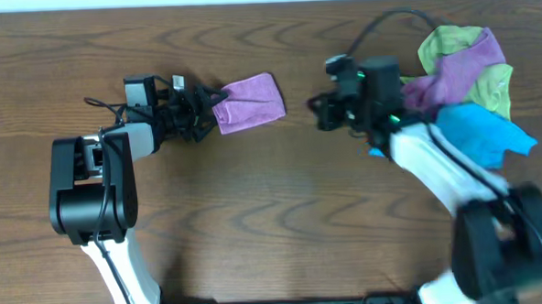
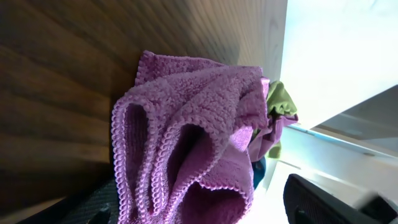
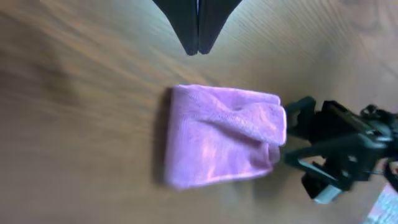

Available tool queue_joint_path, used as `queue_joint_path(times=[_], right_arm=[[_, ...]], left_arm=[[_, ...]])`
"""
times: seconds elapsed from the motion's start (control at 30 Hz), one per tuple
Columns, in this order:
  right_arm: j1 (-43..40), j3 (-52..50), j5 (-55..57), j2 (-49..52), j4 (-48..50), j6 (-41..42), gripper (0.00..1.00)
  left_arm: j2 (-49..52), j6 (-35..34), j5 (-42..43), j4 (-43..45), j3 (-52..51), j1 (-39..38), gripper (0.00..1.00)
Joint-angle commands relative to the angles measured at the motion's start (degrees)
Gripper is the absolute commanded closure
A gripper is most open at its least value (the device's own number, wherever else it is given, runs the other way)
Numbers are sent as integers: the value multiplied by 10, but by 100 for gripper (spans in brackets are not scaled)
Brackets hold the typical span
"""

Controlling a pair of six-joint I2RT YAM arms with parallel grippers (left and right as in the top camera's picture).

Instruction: Fold the cloth

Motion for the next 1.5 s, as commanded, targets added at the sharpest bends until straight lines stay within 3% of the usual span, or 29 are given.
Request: queue_joint_path(times=[0.0,0.13,0.27,0.83,1.47], right_arm=[[27,88,-45,72,8,36,99],[53,195,-18,151,-17,36,99],[56,238,40,187,-45,38,99],[28,247,88,269,-4,118,99],[80,253,39,302,4,139,99]], left_arm=[[47,2,-47,-23,-30,-6,15],[47,2,-42,-23,-30,-6,15],[47,2,-38,-23,-30,-6,15],[47,2,-37,-23,-30,-6,14],[47,-5,-60,-23,-30,-7,15]])
